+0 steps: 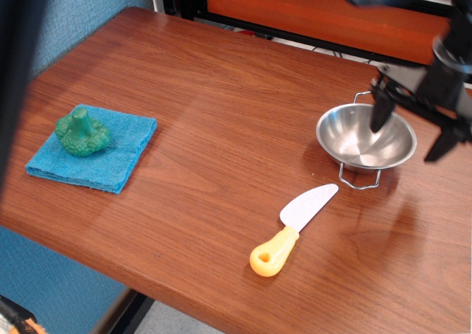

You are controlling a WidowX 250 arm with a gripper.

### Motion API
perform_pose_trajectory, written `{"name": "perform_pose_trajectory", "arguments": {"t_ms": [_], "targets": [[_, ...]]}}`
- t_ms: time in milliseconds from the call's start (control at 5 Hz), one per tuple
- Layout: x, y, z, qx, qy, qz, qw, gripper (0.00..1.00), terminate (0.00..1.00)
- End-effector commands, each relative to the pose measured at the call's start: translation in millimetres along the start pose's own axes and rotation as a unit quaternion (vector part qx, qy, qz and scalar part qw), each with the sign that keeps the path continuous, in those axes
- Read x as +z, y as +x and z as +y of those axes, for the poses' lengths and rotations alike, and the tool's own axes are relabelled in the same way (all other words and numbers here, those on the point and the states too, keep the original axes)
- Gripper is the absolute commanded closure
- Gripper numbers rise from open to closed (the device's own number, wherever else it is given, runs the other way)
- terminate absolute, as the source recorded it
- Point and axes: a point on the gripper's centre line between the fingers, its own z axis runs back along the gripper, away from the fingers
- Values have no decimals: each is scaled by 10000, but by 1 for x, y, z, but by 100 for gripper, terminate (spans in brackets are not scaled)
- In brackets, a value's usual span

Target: Move the vessel and place it just behind the knife

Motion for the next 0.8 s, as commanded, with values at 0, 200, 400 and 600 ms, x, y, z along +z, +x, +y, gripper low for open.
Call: {"name": "perform_pose_trajectory", "arguments": {"t_ms": [0, 200, 400, 600], "targets": [[44, -28, 63, 914, -879, -254, 9916, 0, 0], [43, -37, 92, 1210, -890, -48, 9886, 0, 0], [40, -54, 126, 1557, -1106, 119, 9815, 0, 0], [37, -72, 154, 2004, -1239, 173, 9717, 0, 0]]}}
